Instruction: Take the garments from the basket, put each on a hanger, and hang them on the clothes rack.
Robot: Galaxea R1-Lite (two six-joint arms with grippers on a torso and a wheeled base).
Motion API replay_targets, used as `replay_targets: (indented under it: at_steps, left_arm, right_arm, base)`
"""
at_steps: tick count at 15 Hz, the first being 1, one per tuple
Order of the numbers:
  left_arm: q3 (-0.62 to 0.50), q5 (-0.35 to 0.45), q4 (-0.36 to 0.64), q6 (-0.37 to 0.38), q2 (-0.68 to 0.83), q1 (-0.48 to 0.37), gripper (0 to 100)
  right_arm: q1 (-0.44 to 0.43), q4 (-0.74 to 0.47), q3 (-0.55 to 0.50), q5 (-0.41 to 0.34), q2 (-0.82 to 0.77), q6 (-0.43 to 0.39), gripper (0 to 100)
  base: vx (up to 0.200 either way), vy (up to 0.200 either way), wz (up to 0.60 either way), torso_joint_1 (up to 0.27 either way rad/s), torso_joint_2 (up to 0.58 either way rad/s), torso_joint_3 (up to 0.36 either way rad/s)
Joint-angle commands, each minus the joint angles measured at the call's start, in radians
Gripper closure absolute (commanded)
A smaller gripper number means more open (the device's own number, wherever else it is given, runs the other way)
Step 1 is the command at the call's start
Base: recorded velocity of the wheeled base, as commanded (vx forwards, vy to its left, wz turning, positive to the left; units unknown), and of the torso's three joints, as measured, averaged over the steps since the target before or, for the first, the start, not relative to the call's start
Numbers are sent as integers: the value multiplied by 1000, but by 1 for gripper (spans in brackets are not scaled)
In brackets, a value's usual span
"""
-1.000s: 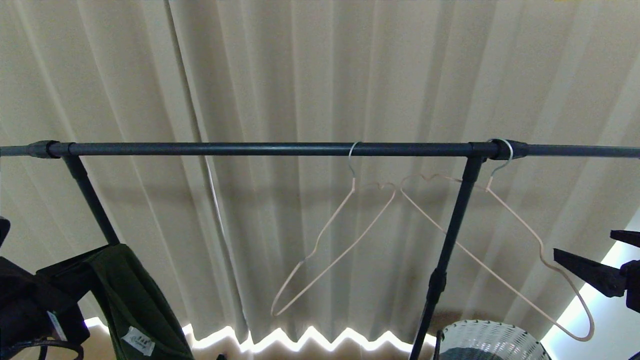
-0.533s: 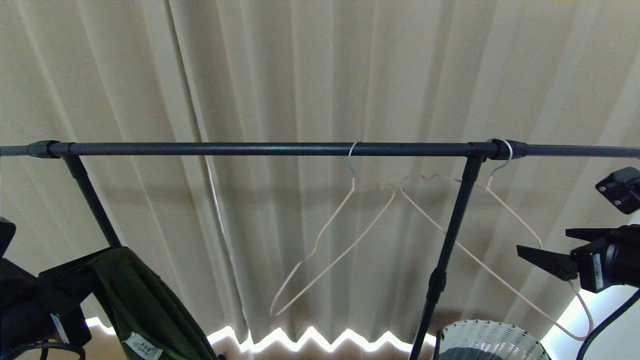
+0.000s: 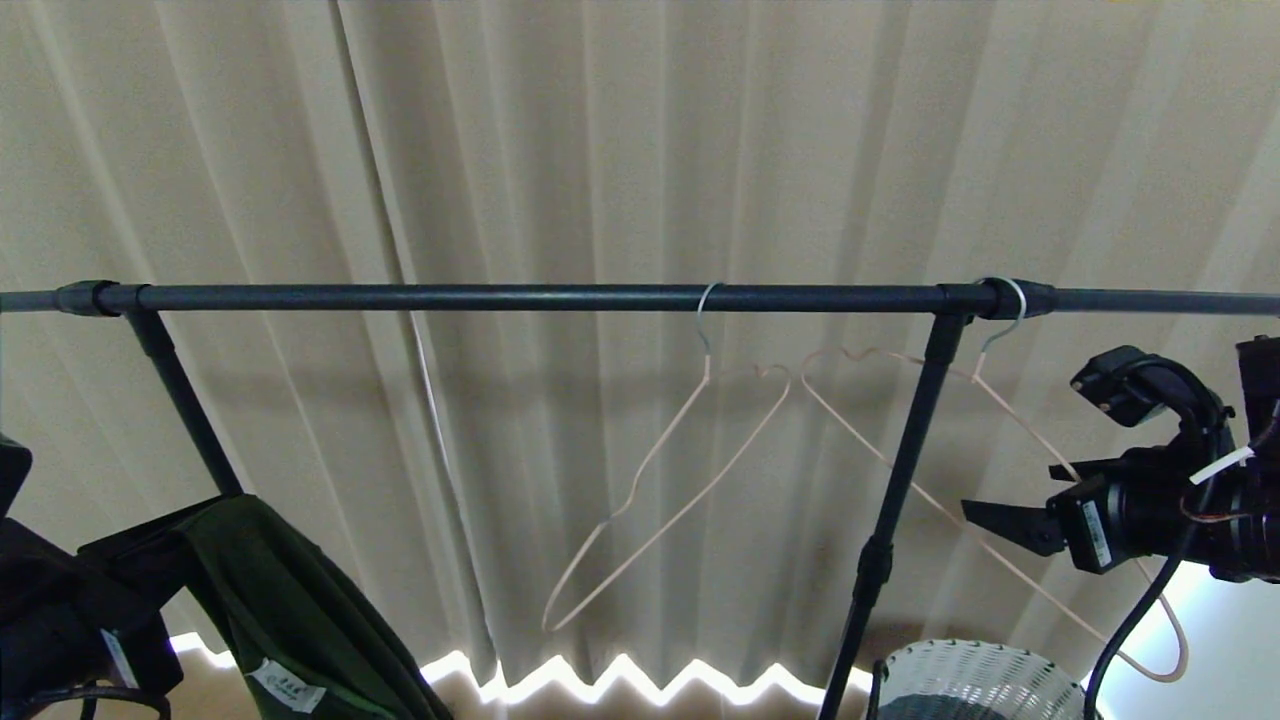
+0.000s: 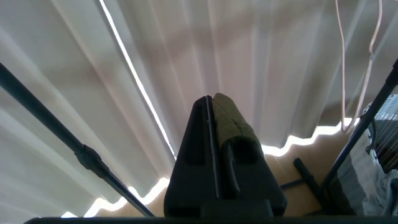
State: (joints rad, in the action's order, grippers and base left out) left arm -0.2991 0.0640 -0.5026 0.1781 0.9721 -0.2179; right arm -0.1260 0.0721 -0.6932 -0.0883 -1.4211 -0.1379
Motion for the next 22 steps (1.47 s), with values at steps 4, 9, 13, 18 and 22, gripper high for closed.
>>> replay_targets:
  at_steps: [4, 9, 13, 18, 22]
  left_arm:
    - [0, 0, -1, 0, -3, 0, 100]
    - [5, 0, -1, 4, -4, 0, 100]
    - [5, 0, -1, 6, -6, 0, 100]
    - [5, 0, -1, 6, -6, 0, 100]
    - [6, 0, -1, 6, -6, 0, 100]
  right_arm:
    - [-1, 0, 4, -1, -4, 3, 100]
    - [2, 0, 9, -1, 28, 46, 100]
    - [3, 0, 11, 1, 74, 46, 100]
    - [12, 0, 8, 2, 123, 77, 100]
    - [52, 2, 8, 1, 156, 80, 100]
  base:
    - [0, 0, 0, 0, 0, 0]
    - [0, 0, 0, 0, 0, 0]
    - [0, 0, 0, 0, 0, 0]
    - [0, 0, 0, 0, 0, 0]
    - [0, 0, 0, 0, 0, 0]
